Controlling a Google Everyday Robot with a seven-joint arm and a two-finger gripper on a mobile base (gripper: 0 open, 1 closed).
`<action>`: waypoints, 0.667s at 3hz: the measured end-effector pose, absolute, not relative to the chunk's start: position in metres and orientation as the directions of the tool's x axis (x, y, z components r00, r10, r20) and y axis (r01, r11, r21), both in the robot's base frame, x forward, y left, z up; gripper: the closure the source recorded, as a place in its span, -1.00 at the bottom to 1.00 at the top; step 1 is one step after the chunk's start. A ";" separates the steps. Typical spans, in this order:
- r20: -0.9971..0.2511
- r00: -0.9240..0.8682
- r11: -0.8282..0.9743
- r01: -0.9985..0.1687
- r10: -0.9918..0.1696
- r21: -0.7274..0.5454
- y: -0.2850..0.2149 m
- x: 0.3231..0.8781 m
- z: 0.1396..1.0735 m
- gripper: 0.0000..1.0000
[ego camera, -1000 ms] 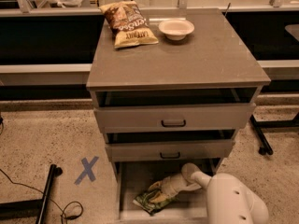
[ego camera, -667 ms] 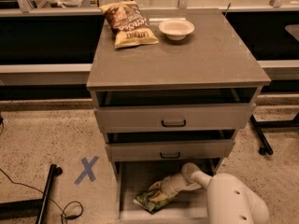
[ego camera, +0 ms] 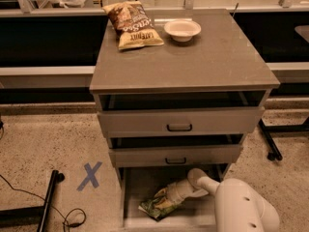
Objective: Pick green jalapeno chip bag from bottom drawer and place on counter
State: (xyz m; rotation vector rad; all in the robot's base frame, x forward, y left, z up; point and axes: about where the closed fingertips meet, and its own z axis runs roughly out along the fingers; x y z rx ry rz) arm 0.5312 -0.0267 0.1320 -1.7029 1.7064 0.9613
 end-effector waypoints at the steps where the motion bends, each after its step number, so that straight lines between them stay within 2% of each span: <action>1: -0.792 -0.056 -0.053 -0.992 -0.608 0.111 -0.027 0.531 0.132 1.00; 2: -0.792 -0.056 -0.053 -0.992 -0.608 0.111 -0.027 0.531 0.132 1.00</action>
Offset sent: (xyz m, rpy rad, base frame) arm -0.1362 -0.0569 0.2788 0.5865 -0.7470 0.1699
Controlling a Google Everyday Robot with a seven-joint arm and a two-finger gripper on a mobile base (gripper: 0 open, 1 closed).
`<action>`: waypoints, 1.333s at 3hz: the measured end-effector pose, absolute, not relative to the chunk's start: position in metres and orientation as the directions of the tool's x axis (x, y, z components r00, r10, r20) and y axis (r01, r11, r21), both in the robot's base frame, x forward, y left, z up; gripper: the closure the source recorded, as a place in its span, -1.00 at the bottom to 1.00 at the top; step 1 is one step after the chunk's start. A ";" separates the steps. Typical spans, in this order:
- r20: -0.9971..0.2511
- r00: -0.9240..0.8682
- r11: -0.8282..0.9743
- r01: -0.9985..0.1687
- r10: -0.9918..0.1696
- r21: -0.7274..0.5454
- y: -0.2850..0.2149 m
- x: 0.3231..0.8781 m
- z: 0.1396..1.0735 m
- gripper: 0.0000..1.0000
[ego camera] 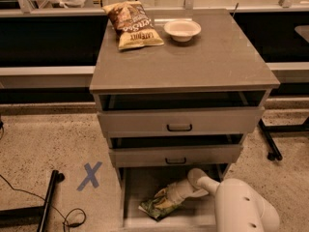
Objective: Pick green jalapeno chip bag from bottom drawer and place on counter
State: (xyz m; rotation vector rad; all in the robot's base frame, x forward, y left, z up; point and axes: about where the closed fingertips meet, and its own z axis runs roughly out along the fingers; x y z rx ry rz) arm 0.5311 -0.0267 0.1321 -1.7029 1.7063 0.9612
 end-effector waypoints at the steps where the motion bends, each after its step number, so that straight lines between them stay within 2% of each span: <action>1: -0.792 -0.056 -0.053 -0.992 -0.608 0.111 -0.027 0.531 0.132 1.00; 2: -0.792 -0.056 -0.053 -0.992 -0.608 0.111 -0.027 0.531 0.132 0.62; 3: -0.792 -0.056 -0.053 -0.992 -0.608 0.111 -0.027 0.531 0.132 0.00; 4: -0.792 -0.056 -0.053 -0.992 -0.608 0.111 -0.027 0.531 0.132 -0.46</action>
Offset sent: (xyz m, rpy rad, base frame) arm 0.0000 0.0000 0.0000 0.0000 0.0000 0.0000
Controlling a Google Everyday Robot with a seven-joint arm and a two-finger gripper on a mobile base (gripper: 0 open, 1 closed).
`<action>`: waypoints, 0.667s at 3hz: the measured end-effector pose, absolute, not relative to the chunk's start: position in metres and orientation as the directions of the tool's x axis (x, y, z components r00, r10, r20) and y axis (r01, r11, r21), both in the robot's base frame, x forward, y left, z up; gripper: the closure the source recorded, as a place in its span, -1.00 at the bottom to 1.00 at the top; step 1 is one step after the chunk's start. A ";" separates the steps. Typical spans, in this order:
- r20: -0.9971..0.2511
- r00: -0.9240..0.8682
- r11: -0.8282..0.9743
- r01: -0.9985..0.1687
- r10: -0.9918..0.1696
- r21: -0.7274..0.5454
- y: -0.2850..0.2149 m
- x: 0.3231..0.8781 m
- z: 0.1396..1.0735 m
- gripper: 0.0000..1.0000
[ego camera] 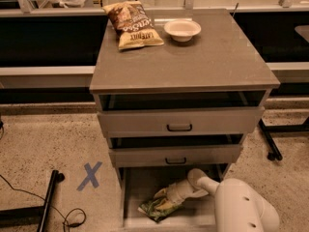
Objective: Pick green jalapeno chip bag from bottom drawer and place on counter
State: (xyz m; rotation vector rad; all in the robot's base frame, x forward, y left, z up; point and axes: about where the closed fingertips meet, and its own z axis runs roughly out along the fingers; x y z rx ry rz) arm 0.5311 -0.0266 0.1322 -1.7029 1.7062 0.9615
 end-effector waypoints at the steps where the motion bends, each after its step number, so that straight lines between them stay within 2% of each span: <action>1: -0.793 -0.057 -0.056 -0.992 -0.606 0.114 -0.024 0.529 0.131 -0.92; 2: -0.779 -0.030 -0.067 -0.993 -0.626 0.092 -0.019 0.527 0.143 -0.95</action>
Offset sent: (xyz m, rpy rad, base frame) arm -0.0051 0.0117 0.0199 -0.0409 -0.0352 0.0324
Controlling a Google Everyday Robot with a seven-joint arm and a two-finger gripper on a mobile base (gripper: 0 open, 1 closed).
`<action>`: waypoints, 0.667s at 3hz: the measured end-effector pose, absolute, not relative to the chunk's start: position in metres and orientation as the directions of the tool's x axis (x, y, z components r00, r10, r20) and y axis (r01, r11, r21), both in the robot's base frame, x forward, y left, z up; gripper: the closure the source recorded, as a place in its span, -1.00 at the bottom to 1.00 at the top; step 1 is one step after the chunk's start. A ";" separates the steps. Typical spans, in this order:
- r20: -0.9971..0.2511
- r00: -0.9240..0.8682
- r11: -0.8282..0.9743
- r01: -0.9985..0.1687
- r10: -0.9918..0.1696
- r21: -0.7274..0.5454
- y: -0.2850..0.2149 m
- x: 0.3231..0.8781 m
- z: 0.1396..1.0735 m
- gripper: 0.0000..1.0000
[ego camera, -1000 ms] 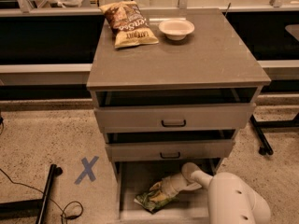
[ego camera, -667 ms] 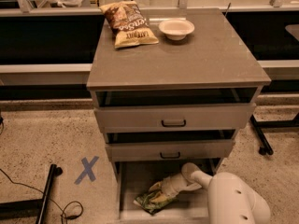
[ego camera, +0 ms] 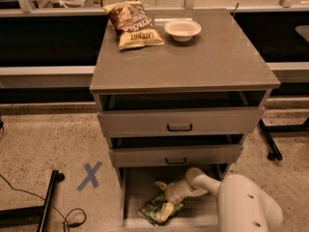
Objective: Pick green jalapeno chip bag from bottom drawer and place on counter
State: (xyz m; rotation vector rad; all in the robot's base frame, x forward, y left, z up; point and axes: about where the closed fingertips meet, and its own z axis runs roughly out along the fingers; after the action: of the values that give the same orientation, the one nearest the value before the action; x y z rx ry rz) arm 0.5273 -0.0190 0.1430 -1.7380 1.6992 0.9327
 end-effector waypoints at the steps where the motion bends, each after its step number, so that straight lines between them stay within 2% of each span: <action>1: -0.745 0.020 -0.082 -0.996 -0.667 0.047 -0.015 0.520 0.164 -0.35; 2: -0.719 0.041 -0.085 -0.996 -0.694 0.025 -0.024 0.517 0.170 -0.30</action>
Offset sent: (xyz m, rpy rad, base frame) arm -0.0104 -0.0185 0.0371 -0.1399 -0.1121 0.0231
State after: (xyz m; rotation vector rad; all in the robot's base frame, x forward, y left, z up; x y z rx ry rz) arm 0.5166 -0.0236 0.1700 -1.8314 1.7001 0.8019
